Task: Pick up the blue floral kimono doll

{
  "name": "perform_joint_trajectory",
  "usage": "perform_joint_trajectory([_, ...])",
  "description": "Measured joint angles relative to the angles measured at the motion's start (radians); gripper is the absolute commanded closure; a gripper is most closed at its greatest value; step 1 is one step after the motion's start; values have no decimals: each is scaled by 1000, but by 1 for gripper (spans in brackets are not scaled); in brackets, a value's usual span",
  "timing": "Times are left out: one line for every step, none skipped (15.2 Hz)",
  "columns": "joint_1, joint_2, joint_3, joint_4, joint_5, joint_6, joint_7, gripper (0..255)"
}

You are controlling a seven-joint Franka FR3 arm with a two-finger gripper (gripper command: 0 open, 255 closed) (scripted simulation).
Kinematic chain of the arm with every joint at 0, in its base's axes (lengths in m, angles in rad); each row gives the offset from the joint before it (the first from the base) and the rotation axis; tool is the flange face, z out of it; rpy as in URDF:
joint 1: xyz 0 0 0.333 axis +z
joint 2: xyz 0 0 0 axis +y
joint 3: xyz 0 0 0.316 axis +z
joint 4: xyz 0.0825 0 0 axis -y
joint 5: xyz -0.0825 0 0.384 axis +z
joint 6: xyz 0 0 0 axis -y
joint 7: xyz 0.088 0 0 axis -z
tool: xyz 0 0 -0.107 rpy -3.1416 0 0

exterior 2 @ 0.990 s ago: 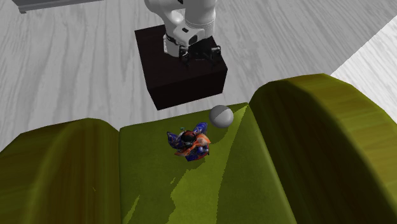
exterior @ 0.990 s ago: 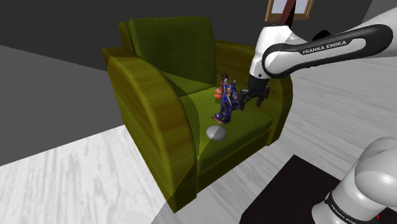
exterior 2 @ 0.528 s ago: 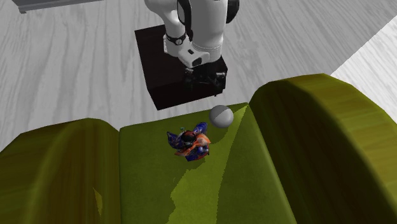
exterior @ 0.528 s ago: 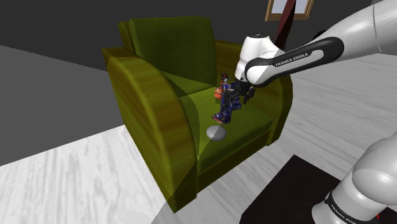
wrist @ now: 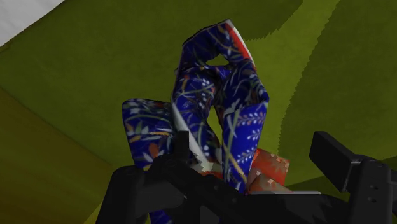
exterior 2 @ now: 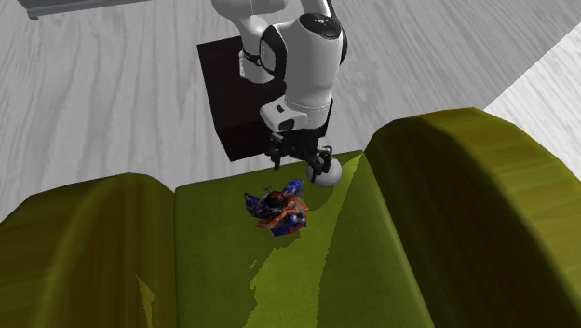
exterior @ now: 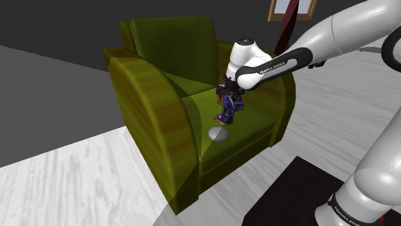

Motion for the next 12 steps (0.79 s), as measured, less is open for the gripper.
perform_joint_trajectory([-2, 20, -5, 22, -20, 6, 23, 0])
perform_joint_trajectory([-2, 38, -8, 35, -35, 16, 40, 0])
perform_joint_trajectory([-2, 49, -10, 38, -45, 25, 53, 0])
perform_joint_trajectory([-2, 59, -12, 36, -55, 37, 63, 0])
perform_joint_trajectory([-2, 67, -14, 33, -61, 48, 69, 0])
perform_joint_trajectory([0, 76, -15, 32, -70, 57, 79, 0])
perform_joint_trajectory([1, 85, -16, 27, -79, 69, 90, 0])
perform_joint_trajectory([1, 92, -18, 23, -85, 80, 94, 0])
perform_joint_trajectory([1, 95, -19, 19, -89, 87, 98, 0])
perform_joint_trajectory([1, 100, -20, 17, -93, 93, 103, 255])
perform_joint_trajectory([2, 102, -20, 17, -96, 96, 106, 255])
perform_joint_trajectory([2, 103, -20, 16, -97, 97, 107, 255])
